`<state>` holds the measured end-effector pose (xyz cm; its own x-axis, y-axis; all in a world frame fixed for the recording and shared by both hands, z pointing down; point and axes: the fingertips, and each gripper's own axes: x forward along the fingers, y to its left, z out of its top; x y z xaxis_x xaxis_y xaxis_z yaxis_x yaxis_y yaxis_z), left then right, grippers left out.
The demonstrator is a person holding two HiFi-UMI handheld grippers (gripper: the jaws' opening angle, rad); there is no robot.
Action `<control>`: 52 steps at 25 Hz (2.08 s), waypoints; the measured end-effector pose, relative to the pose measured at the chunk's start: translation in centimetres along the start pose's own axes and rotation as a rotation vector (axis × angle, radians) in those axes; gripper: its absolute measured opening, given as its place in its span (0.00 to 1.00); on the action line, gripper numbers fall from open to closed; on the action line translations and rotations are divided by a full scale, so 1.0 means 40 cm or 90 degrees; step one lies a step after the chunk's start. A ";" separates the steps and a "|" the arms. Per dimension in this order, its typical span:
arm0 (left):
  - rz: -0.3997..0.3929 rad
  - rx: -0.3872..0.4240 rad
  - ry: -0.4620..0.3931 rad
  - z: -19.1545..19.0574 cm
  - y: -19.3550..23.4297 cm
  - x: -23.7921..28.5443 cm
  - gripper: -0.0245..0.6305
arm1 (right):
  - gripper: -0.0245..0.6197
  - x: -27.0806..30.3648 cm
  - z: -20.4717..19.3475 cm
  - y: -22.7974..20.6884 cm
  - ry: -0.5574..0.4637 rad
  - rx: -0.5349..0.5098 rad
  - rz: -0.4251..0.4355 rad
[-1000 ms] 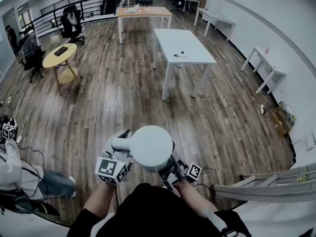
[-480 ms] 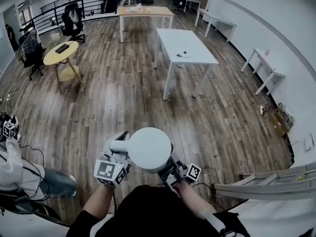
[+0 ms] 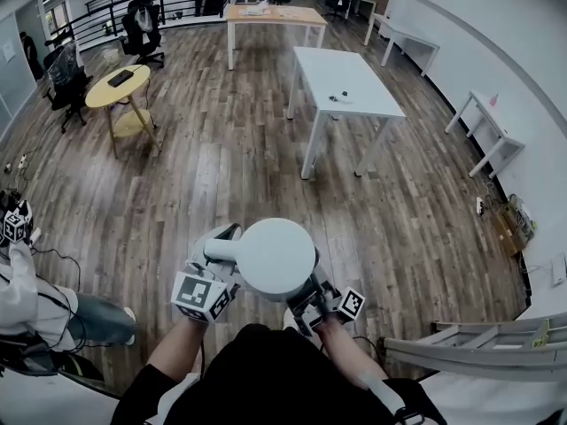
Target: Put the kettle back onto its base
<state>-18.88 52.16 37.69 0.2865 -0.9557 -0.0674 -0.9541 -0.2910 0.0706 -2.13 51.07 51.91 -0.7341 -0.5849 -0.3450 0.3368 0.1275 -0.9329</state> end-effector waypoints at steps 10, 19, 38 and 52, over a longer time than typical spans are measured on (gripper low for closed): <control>-0.019 0.011 -0.009 -0.016 -0.081 0.275 0.04 | 0.60 0.026 0.279 0.027 -0.016 -0.013 0.015; -0.053 -0.003 -0.004 -0.066 -0.183 0.447 0.04 | 0.60 -0.032 0.467 0.038 -0.045 -0.025 0.007; -0.121 -0.017 0.006 -0.081 -0.046 0.807 0.04 | 0.60 0.182 0.717 -0.017 -0.113 -0.045 0.006; -0.173 -0.022 -0.007 -0.070 0.194 1.052 0.04 | 0.60 0.477 0.852 -0.085 -0.137 -0.071 0.006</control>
<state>-14.00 9.55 38.17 0.5305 -0.8419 -0.0987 -0.8387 -0.5382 0.0830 2.82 12.16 52.00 -0.5849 -0.7384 -0.3356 0.2679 0.2147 -0.9392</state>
